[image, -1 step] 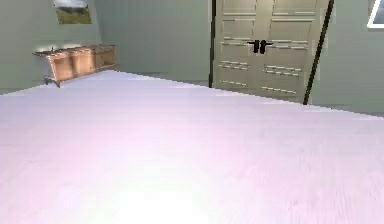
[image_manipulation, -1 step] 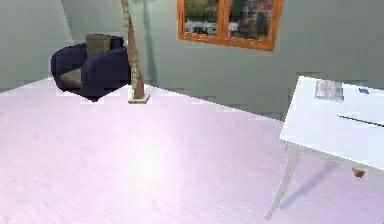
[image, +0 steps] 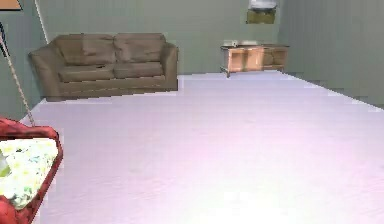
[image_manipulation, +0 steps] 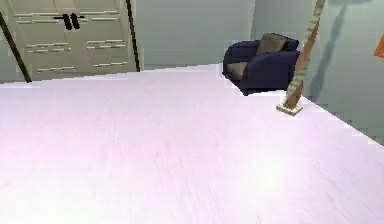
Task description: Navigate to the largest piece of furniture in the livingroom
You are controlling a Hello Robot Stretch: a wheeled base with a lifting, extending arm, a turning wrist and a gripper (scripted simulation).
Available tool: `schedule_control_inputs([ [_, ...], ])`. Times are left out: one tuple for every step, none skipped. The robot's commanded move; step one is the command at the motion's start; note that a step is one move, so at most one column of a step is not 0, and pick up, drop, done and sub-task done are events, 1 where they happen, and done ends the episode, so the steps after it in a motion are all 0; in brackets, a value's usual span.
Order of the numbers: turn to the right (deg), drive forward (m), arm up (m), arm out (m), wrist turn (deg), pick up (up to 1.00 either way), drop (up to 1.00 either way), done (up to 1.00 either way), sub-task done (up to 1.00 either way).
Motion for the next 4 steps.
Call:
schedule_control_inputs([
  [-45.0,0.0,0.0,0.0,0.0,0.0,0.0,0.0,0.0],
  [-45.0,0.0,0.0,0.0,0.0,0.0,0.0,0.0,0.0],
  [-15.0,0.0,0.0,0.0,0.0,0.0,0.0,0.0,0.0],
  [0.0,0.15,0.0,0.0,0.0,0.0,0.0,0.0,0.0],
])
